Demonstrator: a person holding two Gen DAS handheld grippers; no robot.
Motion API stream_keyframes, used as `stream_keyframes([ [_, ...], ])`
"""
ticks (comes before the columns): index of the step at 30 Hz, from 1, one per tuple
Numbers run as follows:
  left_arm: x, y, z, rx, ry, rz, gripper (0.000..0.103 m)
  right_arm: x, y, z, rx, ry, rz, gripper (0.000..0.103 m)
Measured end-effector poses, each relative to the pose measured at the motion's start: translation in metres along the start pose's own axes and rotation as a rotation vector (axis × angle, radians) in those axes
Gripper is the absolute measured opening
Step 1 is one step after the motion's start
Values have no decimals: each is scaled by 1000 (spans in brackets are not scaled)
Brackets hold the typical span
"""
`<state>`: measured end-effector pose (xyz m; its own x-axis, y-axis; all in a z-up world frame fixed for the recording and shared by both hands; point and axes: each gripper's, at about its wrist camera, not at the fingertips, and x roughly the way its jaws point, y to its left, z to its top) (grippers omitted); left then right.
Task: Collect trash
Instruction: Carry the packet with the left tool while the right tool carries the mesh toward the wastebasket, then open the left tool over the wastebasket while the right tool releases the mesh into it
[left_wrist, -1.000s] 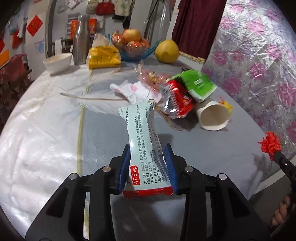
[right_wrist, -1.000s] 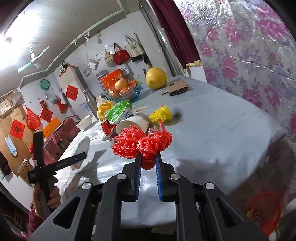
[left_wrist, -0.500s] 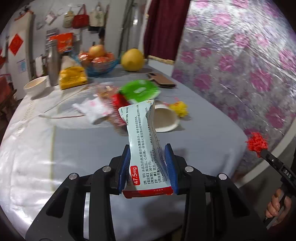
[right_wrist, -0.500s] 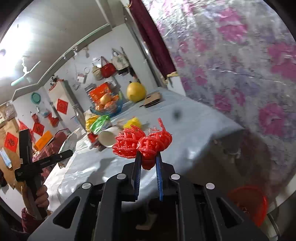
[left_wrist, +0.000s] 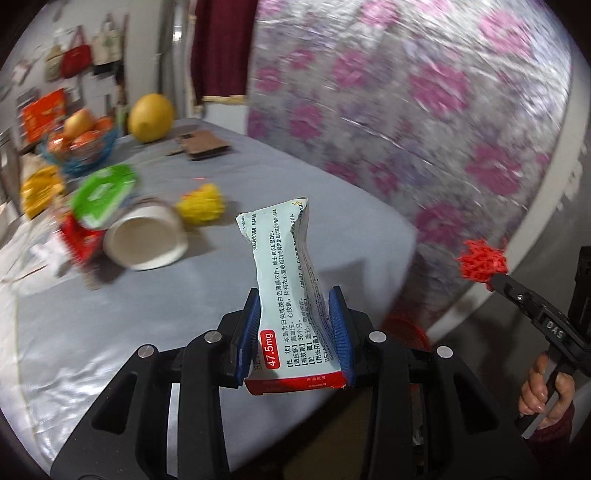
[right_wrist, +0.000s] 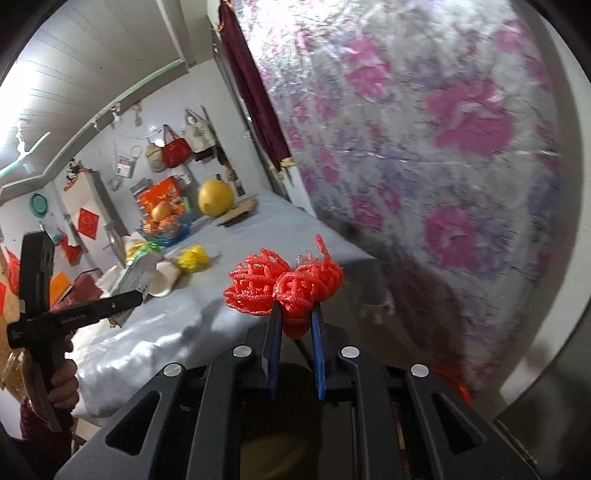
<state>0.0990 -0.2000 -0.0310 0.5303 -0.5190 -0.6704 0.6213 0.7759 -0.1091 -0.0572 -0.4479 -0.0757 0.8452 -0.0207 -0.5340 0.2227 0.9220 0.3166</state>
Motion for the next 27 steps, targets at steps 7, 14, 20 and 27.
stream_keyframes([
  [7,31,-59,-4,103,53,-81,38,17,-50,-26,49,75,-105,16],
  [14,64,-96,-12,157,123,-134,38,70,-112,-82,128,255,-254,45],
  [20,86,-125,-18,214,163,-168,38,54,-125,-74,179,196,-214,46],
  [27,105,-150,-27,262,205,-197,38,40,-129,-62,189,144,-205,48],
])
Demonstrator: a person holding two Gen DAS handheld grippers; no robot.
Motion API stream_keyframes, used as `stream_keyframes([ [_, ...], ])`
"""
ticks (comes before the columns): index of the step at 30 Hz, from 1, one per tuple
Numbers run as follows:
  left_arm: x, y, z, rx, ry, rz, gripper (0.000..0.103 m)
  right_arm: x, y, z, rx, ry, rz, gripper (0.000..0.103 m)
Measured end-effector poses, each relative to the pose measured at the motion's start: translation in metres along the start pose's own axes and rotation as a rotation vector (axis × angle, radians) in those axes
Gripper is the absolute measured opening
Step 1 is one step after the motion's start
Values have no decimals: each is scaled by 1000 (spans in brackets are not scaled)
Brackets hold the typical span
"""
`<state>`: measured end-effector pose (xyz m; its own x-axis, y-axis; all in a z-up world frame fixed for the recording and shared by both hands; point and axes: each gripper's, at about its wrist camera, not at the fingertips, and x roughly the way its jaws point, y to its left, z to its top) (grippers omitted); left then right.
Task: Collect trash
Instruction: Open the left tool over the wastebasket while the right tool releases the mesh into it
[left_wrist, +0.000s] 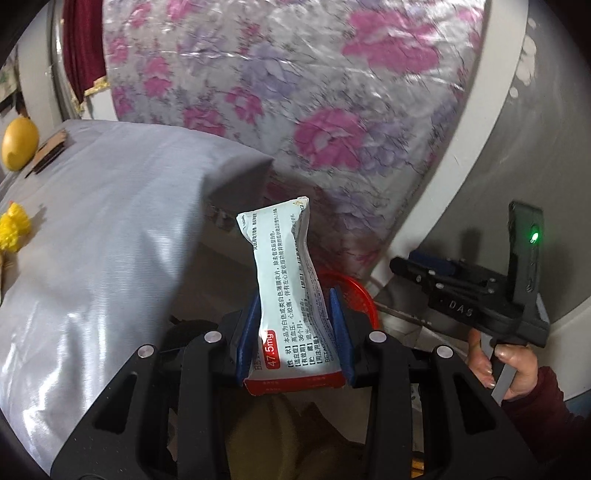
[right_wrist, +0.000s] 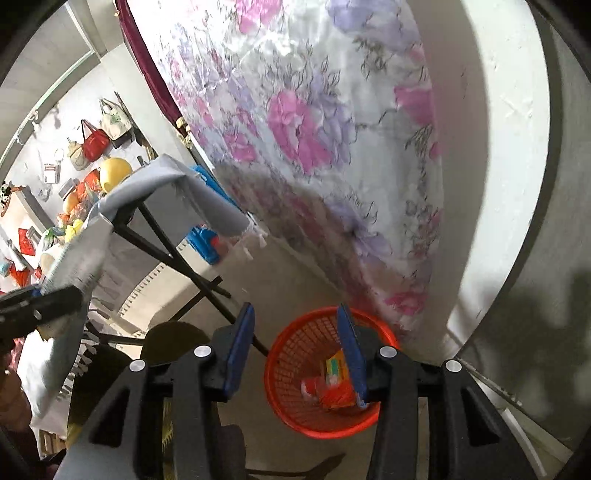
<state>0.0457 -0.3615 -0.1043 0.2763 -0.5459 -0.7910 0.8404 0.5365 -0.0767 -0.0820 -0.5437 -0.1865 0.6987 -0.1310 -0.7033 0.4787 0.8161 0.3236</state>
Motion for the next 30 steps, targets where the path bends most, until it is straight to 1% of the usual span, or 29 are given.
stream_keyframes([
  [2,7,-5,0,10,14,-13,38,-6,-3,2,18,-16,-4,54],
  [6,25,-18,4,38,41,-31,38,-15,-7,8,31,-43,-15,55],
  [9,40,-29,15,60,53,-44,39,-19,-9,10,35,-55,-15,55],
  [10,45,-33,19,69,57,-44,46,-21,-9,11,37,-58,-14,55],
  [11,48,-36,24,77,53,-32,58,-22,-10,11,38,-60,-13,55],
  [12,49,-38,26,79,44,-17,63,-25,-10,13,41,-63,-7,55],
  [13,48,-39,27,79,32,-5,71,-26,-9,13,42,-64,-1,55],
  [14,44,-38,27,75,17,0,76,-27,-9,13,43,-66,3,55],
  [18,31,-32,24,63,1,17,81,-30,-3,12,33,-67,20,56],
  [20,25,-25,21,45,-11,32,85,-26,0,12,28,-64,27,56],
  [26,3,2,15,-19,-47,71,88,-28,17,13,5,-64,54,60],
  [30,-16,21,12,-66,-78,95,88,-31,35,13,-32,-62,73,61],
])
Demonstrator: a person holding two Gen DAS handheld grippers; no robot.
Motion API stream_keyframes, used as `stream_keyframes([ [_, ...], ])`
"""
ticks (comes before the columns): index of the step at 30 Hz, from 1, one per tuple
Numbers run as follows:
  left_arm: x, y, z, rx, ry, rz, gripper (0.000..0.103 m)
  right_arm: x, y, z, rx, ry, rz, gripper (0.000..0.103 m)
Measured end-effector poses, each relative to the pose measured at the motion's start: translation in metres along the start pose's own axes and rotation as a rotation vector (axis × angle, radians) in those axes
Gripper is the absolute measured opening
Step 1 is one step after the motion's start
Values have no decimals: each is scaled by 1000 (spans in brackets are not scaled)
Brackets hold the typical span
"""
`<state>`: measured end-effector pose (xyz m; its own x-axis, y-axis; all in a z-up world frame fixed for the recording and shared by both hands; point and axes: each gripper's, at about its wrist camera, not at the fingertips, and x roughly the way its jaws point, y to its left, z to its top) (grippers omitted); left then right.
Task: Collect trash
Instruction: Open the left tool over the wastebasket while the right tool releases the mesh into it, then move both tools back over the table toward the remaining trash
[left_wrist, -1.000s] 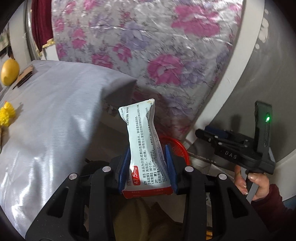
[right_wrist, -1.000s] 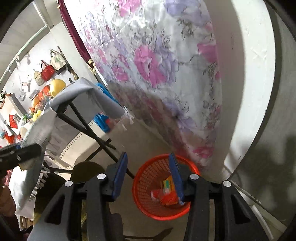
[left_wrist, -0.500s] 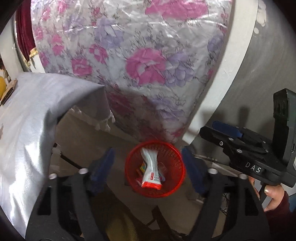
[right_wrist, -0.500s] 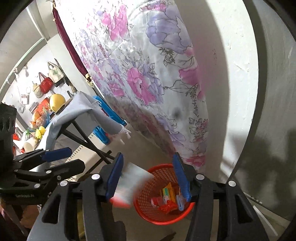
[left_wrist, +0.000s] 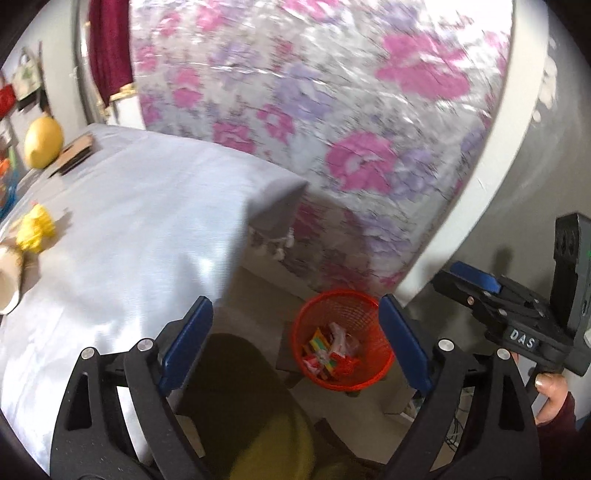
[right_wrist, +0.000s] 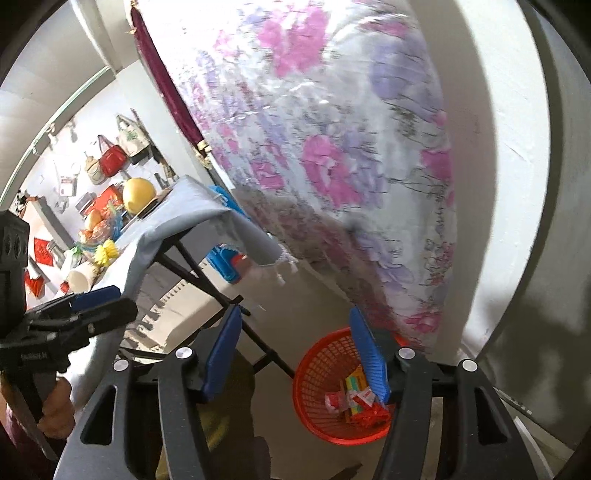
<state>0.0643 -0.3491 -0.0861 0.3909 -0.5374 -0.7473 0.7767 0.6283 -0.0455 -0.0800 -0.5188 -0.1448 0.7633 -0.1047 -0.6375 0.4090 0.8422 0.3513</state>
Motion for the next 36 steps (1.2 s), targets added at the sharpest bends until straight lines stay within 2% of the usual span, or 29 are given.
stream_keyframes([
  [11,-52,61,-7,-143,-104,56,89,-14,57,6,-103,-18,49,68],
  [20,-96,132,-31,-264,-185,150,93,-14,123,12,-182,-8,133,77],
  [24,-112,167,-44,-315,-206,205,94,-2,160,15,-177,15,216,80],
  [30,-135,233,-57,-400,-221,286,95,25,223,10,-227,52,289,84],
  [36,-146,280,-38,-397,-235,365,95,44,273,-8,-281,53,325,85],
])
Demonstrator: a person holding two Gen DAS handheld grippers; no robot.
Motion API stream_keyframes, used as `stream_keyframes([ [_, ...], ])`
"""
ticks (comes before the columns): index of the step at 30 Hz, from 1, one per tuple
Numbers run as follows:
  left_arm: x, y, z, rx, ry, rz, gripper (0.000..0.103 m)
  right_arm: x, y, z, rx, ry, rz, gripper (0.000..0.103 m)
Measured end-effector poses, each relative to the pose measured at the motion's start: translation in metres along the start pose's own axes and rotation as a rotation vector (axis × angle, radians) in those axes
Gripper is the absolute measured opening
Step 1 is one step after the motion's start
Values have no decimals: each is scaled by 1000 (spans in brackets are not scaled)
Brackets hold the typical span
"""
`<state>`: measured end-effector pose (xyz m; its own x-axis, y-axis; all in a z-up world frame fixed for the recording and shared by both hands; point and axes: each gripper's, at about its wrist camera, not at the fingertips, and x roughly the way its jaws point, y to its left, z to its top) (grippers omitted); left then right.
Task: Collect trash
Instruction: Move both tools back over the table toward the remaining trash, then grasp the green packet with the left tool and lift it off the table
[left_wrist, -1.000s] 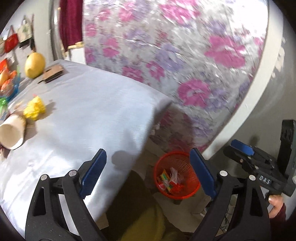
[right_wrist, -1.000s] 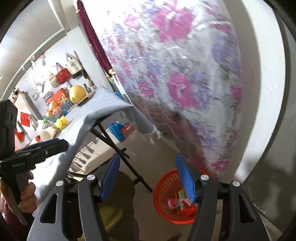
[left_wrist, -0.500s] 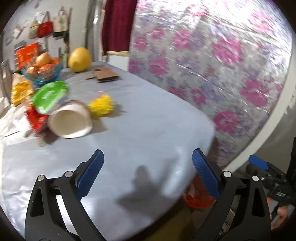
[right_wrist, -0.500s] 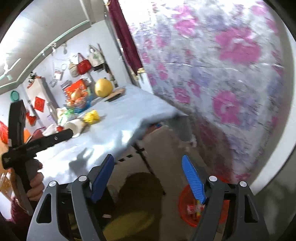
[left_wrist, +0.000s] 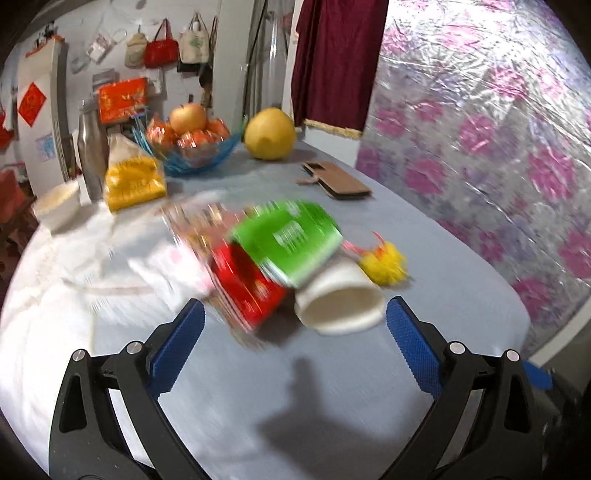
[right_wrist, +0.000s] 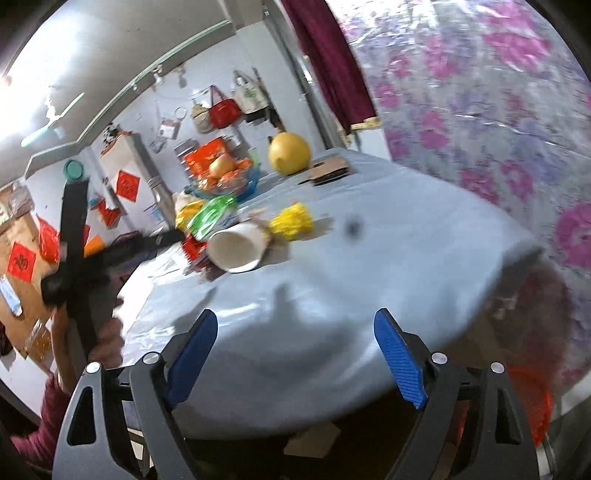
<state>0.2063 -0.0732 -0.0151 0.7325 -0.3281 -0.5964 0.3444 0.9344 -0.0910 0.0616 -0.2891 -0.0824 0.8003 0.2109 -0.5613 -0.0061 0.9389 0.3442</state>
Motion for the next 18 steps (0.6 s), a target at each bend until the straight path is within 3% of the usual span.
stream_keyframes([
  [5,22,-4,27,58,-36,-5,96,6,12,-12,-66,-49,-49,85],
  [10,60,-16,44,108,-16,-21,96,9,9,-16,-82,-73,-61,85],
  [13,79,-11,46,88,12,-14,96,12,3,-17,-68,-70,-46,85],
  [18,71,11,33,77,-3,96,96,13,2,-20,-76,-60,-41,85],
])
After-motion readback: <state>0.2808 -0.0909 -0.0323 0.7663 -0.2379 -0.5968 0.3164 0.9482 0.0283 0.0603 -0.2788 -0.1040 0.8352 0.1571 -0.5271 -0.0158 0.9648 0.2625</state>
